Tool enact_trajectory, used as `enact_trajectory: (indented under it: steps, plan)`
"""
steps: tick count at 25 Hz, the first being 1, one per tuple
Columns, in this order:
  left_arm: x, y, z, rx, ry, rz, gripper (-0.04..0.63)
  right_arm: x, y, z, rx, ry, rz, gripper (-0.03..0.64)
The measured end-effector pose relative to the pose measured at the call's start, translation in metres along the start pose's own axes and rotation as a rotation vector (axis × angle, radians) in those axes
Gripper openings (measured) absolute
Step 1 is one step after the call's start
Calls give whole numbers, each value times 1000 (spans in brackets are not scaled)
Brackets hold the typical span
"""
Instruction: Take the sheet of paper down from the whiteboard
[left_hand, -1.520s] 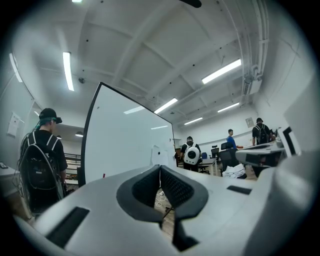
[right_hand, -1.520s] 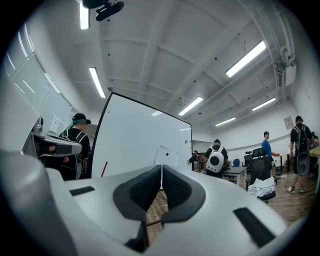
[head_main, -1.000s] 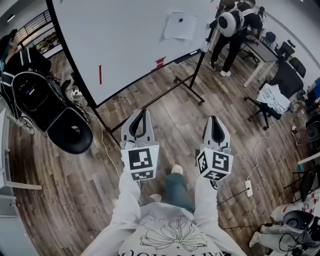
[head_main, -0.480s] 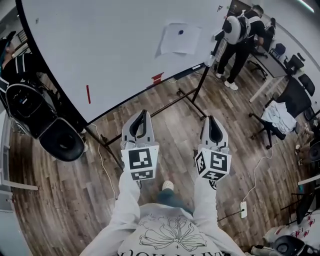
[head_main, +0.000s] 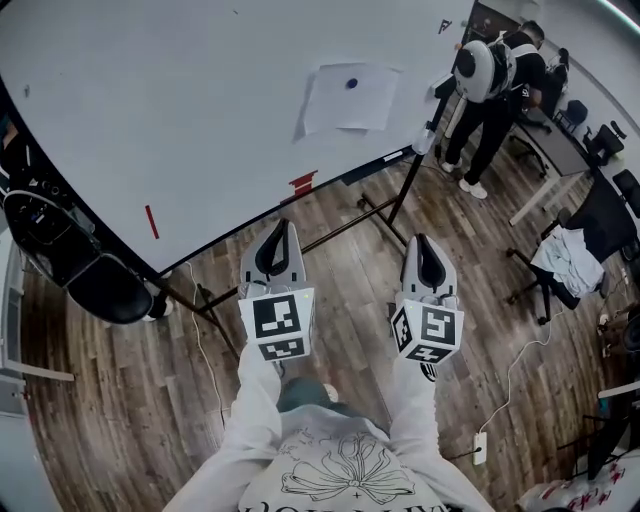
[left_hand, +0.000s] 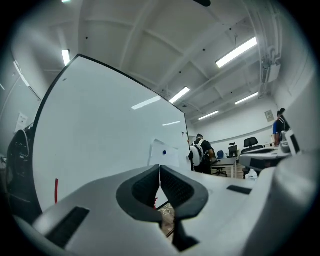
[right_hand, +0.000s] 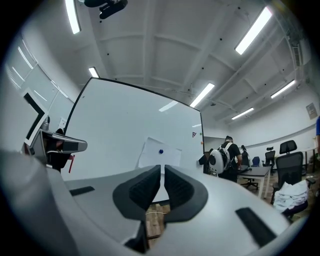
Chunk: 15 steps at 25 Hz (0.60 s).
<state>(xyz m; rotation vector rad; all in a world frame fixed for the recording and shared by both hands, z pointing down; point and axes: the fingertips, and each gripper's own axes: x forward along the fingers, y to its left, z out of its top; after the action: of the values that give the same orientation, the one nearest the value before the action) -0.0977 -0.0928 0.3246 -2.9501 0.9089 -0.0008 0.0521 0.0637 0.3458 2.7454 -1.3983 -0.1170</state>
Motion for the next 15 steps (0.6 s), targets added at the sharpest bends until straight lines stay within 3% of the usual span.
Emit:
enact_trajectory:
  steps: [15]
  plan:
    - [120, -17, -17, -3, 32, 26, 6, 109, -42, -31, 17, 19, 71, 40]
